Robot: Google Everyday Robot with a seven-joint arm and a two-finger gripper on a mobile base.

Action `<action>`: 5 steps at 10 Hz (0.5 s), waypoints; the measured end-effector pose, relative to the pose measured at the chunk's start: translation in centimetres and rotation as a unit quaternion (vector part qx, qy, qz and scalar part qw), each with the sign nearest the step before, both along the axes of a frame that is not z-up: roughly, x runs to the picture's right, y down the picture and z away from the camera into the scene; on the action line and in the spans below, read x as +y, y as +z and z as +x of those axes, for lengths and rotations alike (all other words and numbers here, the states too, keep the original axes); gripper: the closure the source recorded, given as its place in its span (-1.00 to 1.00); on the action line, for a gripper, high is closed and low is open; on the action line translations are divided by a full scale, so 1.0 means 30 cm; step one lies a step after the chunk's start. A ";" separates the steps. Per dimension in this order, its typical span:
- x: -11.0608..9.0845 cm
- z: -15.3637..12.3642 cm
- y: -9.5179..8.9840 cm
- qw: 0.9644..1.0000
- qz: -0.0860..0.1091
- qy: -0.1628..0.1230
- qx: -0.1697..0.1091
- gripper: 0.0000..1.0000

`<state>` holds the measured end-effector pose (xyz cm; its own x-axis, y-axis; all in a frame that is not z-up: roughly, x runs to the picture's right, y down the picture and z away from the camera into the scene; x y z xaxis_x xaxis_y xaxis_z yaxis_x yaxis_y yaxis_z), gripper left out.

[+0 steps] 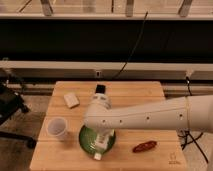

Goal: Place the bottle in the ceramic bowl

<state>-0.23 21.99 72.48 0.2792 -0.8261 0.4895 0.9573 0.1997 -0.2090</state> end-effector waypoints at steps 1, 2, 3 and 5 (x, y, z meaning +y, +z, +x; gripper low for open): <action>0.000 0.000 0.000 1.000 0.000 -0.001 0.000 0.91; 0.001 0.000 0.000 1.000 0.000 -0.004 -0.002 0.91; 0.001 -0.004 -0.002 1.000 -0.001 -0.017 -0.010 0.91; 0.001 -0.006 -0.005 1.000 -0.001 -0.024 -0.014 0.91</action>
